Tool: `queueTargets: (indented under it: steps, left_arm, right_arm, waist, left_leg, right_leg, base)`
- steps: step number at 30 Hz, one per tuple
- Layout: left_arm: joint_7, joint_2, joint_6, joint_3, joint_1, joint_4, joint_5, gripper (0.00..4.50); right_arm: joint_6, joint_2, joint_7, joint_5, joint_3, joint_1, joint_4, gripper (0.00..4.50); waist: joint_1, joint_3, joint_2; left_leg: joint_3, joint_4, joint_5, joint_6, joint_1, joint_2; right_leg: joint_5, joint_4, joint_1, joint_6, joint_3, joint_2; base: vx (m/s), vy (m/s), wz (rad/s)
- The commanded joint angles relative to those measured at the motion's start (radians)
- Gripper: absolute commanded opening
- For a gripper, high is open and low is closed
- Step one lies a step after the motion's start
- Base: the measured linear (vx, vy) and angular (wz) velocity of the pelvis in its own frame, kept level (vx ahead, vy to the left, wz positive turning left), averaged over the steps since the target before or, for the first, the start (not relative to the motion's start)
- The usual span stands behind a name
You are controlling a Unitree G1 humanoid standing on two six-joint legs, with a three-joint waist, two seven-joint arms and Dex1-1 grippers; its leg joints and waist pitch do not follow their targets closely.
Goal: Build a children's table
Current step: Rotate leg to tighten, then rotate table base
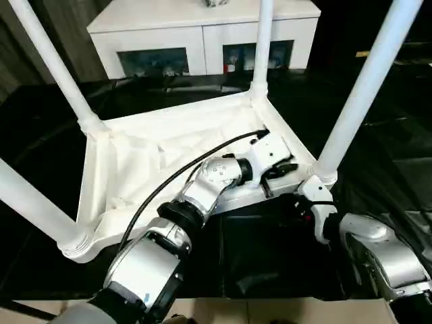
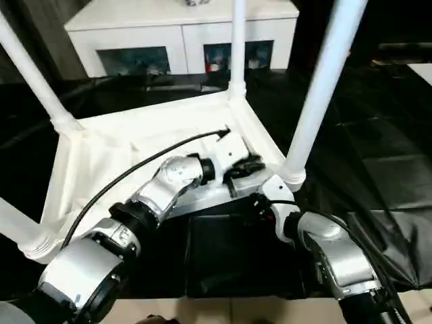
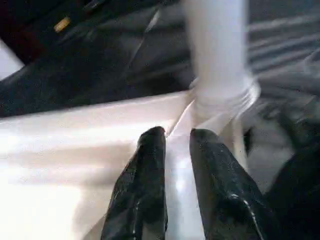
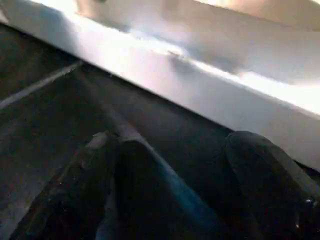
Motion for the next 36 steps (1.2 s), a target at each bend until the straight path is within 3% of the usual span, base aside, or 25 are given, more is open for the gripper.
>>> queueTargets:
  steps: [1,2,3,5,6,7,9,10,11,12,13,14,16,17,18,21,22,24,26,32,36]
  left_arm:
    - [0.012,0.019,-0.002,0.024,-0.019,0.003,0.009,1.39]
    - [0.012,0.022,-0.002,0.028,-0.019,0.003,0.007,1.49]
    - [-0.001,0.039,0.003,0.042,-0.015,-0.007,-0.007,1.64]
    - [-0.022,0.067,0.012,0.057,-0.002,-0.029,-0.025,1.75]
    - [-0.049,0.103,0.024,0.072,0.021,-0.064,-0.041,1.75]
    - [-0.054,0.111,0.026,0.076,0.027,-0.072,-0.045,1.81]
    - [-0.114,0.198,0.065,0.113,0.092,-0.172,-0.089,2.02]
    - [-0.171,0.259,0.100,0.137,0.148,-0.268,-0.123,2.12]
    - [-0.191,0.280,0.129,0.149,0.173,-0.314,-0.139,2.19]
    - [-0.239,0.325,0.192,0.163,0.225,-0.410,-0.167,2.19]
    - [-0.265,0.349,0.224,0.167,0.252,-0.460,-0.179,2.19]
    - [-0.293,0.373,0.259,0.169,0.281,-0.512,-0.191,2.19]
    - [-0.356,0.430,0.336,0.166,0.340,-0.618,-0.211,2.19]
    - [-0.356,0.430,0.336,0.166,0.340,-0.618,-0.211,2.19]
    - [-0.388,0.464,0.379,0.157,0.373,-0.678,-0.222,2.19]
    - [-0.437,0.551,0.538,0.138,0.464,-0.886,-0.283,2.19]
    - [-0.450,0.578,0.612,0.130,0.499,-0.981,-0.319,2.19]
    - [-0.456,0.600,0.707,0.123,0.545,-1.109,-0.361,2.19]
    - [-0.445,0.598,0.747,0.123,0.564,-1.163,-0.364,2.19]
    - [-0.414,0.586,0.804,0.122,0.595,-1.233,-0.350,2.19]
    - [-0.341,0.584,0.897,0.104,0.631,-1.326,-0.369,2.19]
  right_arm:
    - [-0.003,-0.019,0.037,0.020,-0.001,-0.008,-0.028,3.77]
    - [-0.004,-0.023,0.044,0.024,-0.003,-0.009,-0.033,3.77]
    - [-0.010,-0.030,0.070,0.037,-0.006,-0.013,-0.049,3.77]
    - [-0.016,-0.032,0.104,0.053,-0.007,-0.026,-0.067,3.77]
    - [-0.016,-0.026,0.129,0.071,-0.007,-0.046,-0.082,3.77]
    - [-0.015,-0.025,0.133,0.074,-0.007,-0.051,-0.084,3.77]
    - [-0.016,-0.009,0.171,0.106,-0.010,-0.110,-0.080,3.77]
    - [0.002,0.010,0.180,0.135,-0.023,-0.156,-0.066,3.77]
    - [0.001,0.016,0.182,0.137,-0.025,-0.177,-0.056,4.04]
    - [-0.002,0.022,0.197,0.136,-0.017,-0.212,-0.040,4.04]
    - [-0.007,0.024,0.206,0.135,-0.013,-0.230,-0.030,4.10]
    - [-0.016,0.026,0.215,0.130,-0.007,-0.249,-0.016,4.13]
    - [-0.051,0.035,0.223,0.104,0.006,-0.298,0.032,4.40]
    - [-0.051,0.035,0.223,0.104,0.006,-0.298,0.032,4.49]
    - [-0.072,0.038,0.237,0.086,0.018,-0.328,0.069,4.49]
    - [-0.169,0.041,0.297,-0.004,0.093,-0.426,0.235,4.49]
    - [-0.191,0.039,0.342,-0.028,0.126,-0.460,0.298,4.49]
    - [-0.219,0.040,0.409,-0.057,0.165,-0.512,0.397,4.49]
    - [-0.244,0.041,0.455,-0.075,0.190,-0.538,0.449,4.49]
    - [-0.309,0.054,0.492,-0.112,0.227,-0.565,0.532,4.49]
    - [-0.464,0.092,0.447,-0.207,0.273,-0.616,0.697,4.10]
  waist:
    - [0.004,-0.075,-0.045]
    - [0.004,-0.074,-0.045]
    - [0.004,-0.074,-0.052]
    - [0.006,-0.075,-0.049]
    - [0.007,-0.075,-0.066]
    - [0.007,-0.074,-0.058]
    - [0.000,-0.075,-0.054]
    - [-0.004,-0.073,-0.070]
    - [-0.009,-0.073,-0.060]
    - [-0.013,-0.071,-0.064]
    - [-0.009,-0.073,-0.053]
    - [-0.011,-0.069,-0.055]
    - [-0.002,-0.069,-0.049]
    - [0.001,-0.067,-0.049]
    - [0.012,-0.069,-0.049]
    - [0.017,-0.062,-0.050]
    - [0.016,-0.062,-0.051]
    - [0.018,-0.059,-0.051]
    - [0.021,-0.057,-0.061]
    - [0.019,-0.056,-0.068]
    - [0.009,-0.057,-0.067]
  left_leg:
    - [-0.017,-0.060,-0.181,0.145,0.020,0.036]
    - [-0.017,-0.062,-0.185,0.144,0.020,0.036]
    - [-0.016,-0.061,-0.188,0.145,0.020,0.036]
    - [-0.017,-0.061,-0.183,0.146,0.019,0.037]
    - [-0.017,-0.061,-0.177,0.151,0.018,0.038]
    - [-0.020,-0.063,-0.169,0.153,0.013,0.038]
    - [-0.020,-0.063,-0.166,0.150,0.015,0.040]
    - [-0.019,-0.064,-0.165,0.151,0.011,0.040]
    - [-0.022,-0.066,-0.163,0.147,0.012,0.041]
    - [-0.017,-0.066,-0.187,0.131,0.021,0.043]
    - [-0.020,-0.069,-0.193,0.105,0.031,0.052]
    - [-0.014,-0.071,-0.196,0.098,0.030,0.050]
    - [-0.013,-0.074,-0.223,0.051,0.041,0.054]
    - [-0.010,-0.076,-0.228,0.044,0.041,0.052]
    - [-0.007,-0.074,-0.248,0.022,0.054,0.054]
    - [-0.008,-0.083,-0.278,-0.010,0.041,0.050]
    - [-0.006,-0.082,-0.308,-0.025,0.046,0.050]
    - [-0.006,-0.081,-0.335,-0.031,0.046,0.049]
    - [-0.003,-0.078,-0.325,-0.022,0.044,0.047]
    - [-0.008,-0.078,-0.305,-0.012,0.035,0.045]
    - [-0.009,-0.076,-0.320,-0.017,0.036,0.043]
  right_leg:
    - [-0.204,-0.062,0.053,-0.218,0.013,-0.028]
    - [-0.207,-0.062,0.053,-0.219,0.013,-0.028]
    - [-0.204,-0.062,0.054,-0.220,0.013,-0.028]
    - [-0.196,-0.059,0.054,-0.222,0.014,-0.029]
    - [-0.185,-0.056,0.055,-0.223,0.013,-0.030]
    - [-0.184,-0.051,0.058,-0.228,0.012,-0.033]
    - [-0.174,-0.047,0.057,-0.242,0.011,-0.031]
    - [-0.173,-0.046,0.058,-0.242,0.010,-0.031]
    - [-0.173,-0.040,0.057,-0.252,0.011,-0.034]
    - [-0.199,-0.045,0.045,-0.252,0.012,-0.026]
    - [-0.191,-0.037,0.043,-0.267,0.015,-0.032]
    - [-0.193,-0.041,0.039,-0.262,0.015,-0.024]
    - [-0.178,-0.035,0.034,-0.265,0.016,-0.024]
    - [-0.181,-0.038,0.032,-0.260,0.016,-0.019]
    - [-0.173,-0.036,0.025,-0.261,0.018,-0.020]
    - [-0.204,-0.033,0.031,-0.246,0.020,-0.021]
    - [-0.224,-0.032,0.029,-0.247,0.022,-0.023]
    - [-0.253,-0.034,0.028,-0.247,0.023,-0.021]
    - [-0.259,-0.038,0.030,-0.243,0.027,-0.021]
    - [-0.301,-0.041,0.036,-0.218,0.027,-0.022]
    - [-0.303,-0.041,0.032,-0.230,0.025,-0.019]
  base:
    - [0.000,0.000,0.00]
    - [0.000,0.000,0.00]
    - [0.000,0.000,0.00]
    - [0.000,0.000,0.00]
    - [0.000,0.000,0.00]
    - [0.000,0.000,0.00]
    - [0.000,0.000,0.00]
    - [0.000,0.000,0.00]
    - [0.000,0.000,0.00]
    - [0.000,0.000,0.00]
    - [0.000,0.000,0.00]
    - [0.000,0.000,0.00]
    - [0.000,0.000,0.00]
    - [0.000,0.000,0.00]
    - [0.000,0.000,0.00]
    - [0.000,0.000,0.00]
    - [0.000,0.000,0.00]
    - [0.000,0.000,0.00]
    - [0.000,0.000,0.00]
    - [0.000,0.000,0.00]
    - [0.000,0.000,0.00]
